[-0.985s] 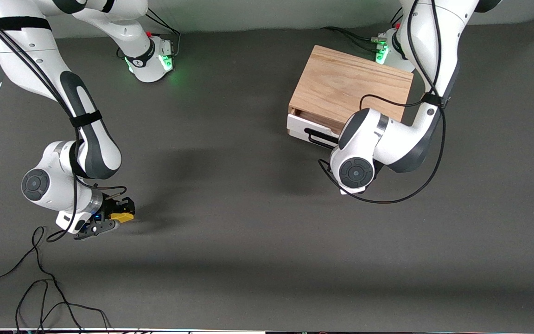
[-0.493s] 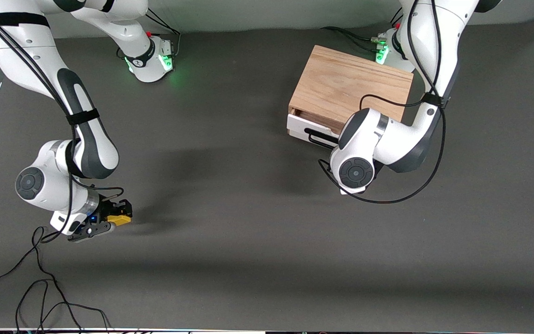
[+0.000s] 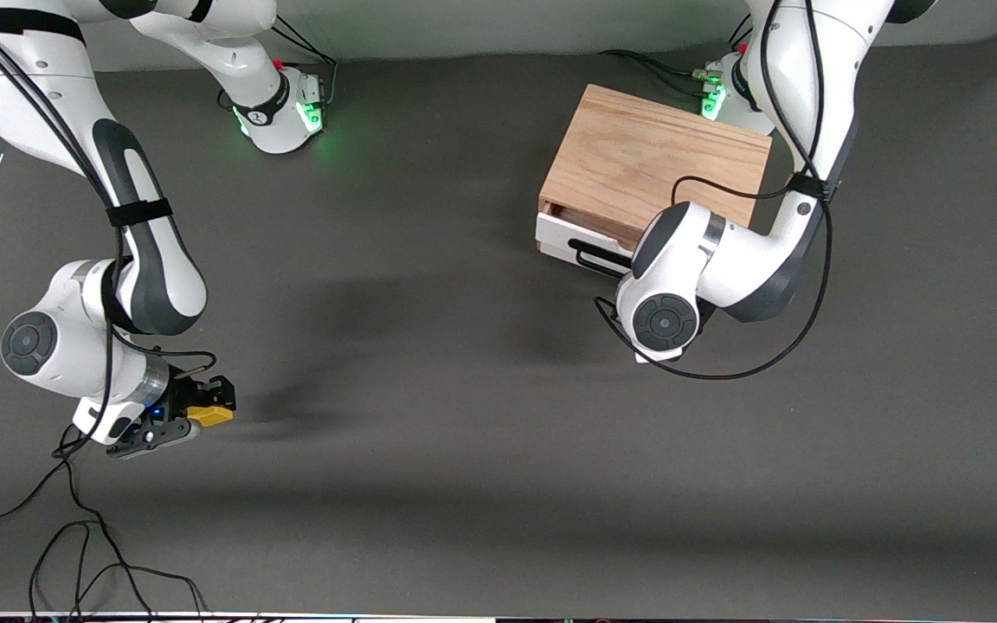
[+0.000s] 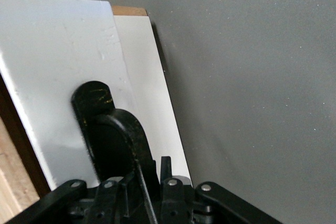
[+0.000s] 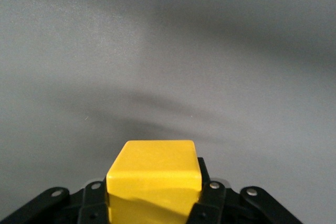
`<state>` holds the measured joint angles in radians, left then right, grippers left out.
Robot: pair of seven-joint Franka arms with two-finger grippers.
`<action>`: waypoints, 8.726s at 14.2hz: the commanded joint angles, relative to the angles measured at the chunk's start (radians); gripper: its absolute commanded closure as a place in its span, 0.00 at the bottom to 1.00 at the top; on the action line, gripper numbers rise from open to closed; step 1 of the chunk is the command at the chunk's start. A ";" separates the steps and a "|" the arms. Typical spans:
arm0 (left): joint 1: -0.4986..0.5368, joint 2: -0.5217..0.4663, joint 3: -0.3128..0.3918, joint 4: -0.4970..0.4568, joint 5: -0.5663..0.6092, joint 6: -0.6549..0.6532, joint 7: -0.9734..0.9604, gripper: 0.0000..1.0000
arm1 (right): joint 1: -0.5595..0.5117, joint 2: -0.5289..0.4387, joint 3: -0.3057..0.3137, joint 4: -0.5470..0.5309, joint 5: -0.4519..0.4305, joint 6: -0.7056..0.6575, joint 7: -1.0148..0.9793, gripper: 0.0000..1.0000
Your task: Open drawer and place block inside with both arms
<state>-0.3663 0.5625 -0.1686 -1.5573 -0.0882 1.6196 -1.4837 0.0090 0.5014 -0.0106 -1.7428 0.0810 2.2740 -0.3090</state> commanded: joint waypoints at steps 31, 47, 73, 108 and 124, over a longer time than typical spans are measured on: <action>0.007 0.033 0.018 0.134 0.128 0.272 0.189 0.02 | 0.011 -0.018 -0.006 0.265 0.009 -0.267 0.169 0.93; 0.067 -0.280 0.018 0.132 0.165 -0.082 0.636 0.02 | 0.342 -0.012 0.004 0.545 0.057 -0.531 0.885 0.93; 0.389 -0.578 0.023 -0.073 0.064 -0.086 1.350 0.04 | 0.956 0.331 0.008 0.694 0.019 -0.294 1.639 0.92; 0.305 -0.569 0.129 -0.058 0.077 -0.061 1.424 0.02 | 0.180 -0.332 -0.098 0.315 0.089 -0.607 0.667 0.00; 0.310 -0.555 0.118 -0.039 0.081 -0.063 1.421 0.02 | -0.044 -0.432 0.086 0.204 -0.072 -0.603 0.458 0.00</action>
<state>-0.0496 0.0169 -0.0550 -1.5903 -0.0128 1.5653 -0.0660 -0.0233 0.1045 0.0602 -1.5059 0.0221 1.6716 0.1807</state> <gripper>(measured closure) 0.018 0.000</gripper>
